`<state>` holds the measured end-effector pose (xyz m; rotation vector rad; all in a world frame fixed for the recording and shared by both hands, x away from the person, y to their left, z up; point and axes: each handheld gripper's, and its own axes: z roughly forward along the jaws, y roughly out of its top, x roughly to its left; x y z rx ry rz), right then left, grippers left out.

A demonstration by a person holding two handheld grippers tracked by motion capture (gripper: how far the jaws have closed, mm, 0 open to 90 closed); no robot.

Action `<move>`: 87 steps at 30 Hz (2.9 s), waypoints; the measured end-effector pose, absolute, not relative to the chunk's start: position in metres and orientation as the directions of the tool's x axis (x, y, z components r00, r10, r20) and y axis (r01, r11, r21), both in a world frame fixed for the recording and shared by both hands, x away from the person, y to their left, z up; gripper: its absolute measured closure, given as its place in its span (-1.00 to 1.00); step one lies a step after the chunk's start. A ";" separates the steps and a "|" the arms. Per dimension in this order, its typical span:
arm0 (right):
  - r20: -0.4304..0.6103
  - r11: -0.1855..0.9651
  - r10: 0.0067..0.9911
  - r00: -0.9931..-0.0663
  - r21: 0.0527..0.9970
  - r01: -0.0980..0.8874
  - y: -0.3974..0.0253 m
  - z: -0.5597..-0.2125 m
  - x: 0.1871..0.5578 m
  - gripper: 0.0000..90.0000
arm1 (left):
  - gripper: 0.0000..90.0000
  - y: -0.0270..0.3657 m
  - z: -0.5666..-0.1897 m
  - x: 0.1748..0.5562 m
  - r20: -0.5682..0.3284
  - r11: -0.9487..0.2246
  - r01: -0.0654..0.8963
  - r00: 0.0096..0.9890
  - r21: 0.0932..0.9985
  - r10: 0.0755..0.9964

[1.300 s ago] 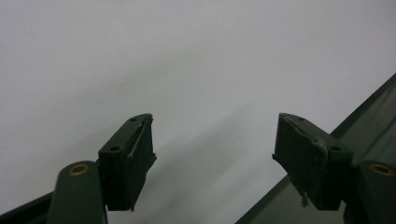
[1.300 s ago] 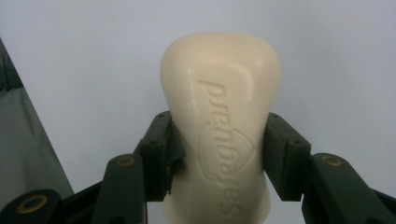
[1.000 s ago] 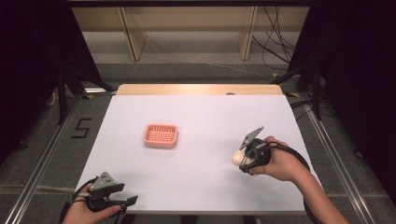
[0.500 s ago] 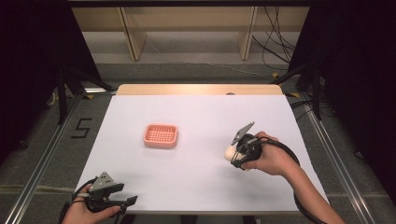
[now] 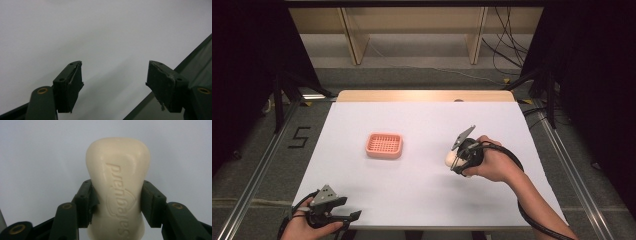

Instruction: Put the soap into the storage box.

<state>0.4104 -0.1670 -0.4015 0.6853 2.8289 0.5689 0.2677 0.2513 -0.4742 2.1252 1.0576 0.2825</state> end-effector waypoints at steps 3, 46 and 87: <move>-0.078 0.817 0.477 -0.876 0.408 0.408 -0.165 -0.401 0.412 0.12 | -0.37 0.252 -0.474 0.268 -0.112 -0.397 0.597 0.637 0.697 0.762; -0.108 0.848 0.422 -0.900 0.399 0.350 -0.122 -0.400 0.437 0.13 | -0.37 0.254 -0.470 0.263 -0.123 -0.376 0.587 0.637 0.717 0.761; -0.116 0.860 0.371 -0.921 0.418 0.294 -0.087 -0.396 0.462 0.13 | -0.37 0.257 -0.472 0.264 -0.124 -0.372 0.592 0.632 0.715 0.765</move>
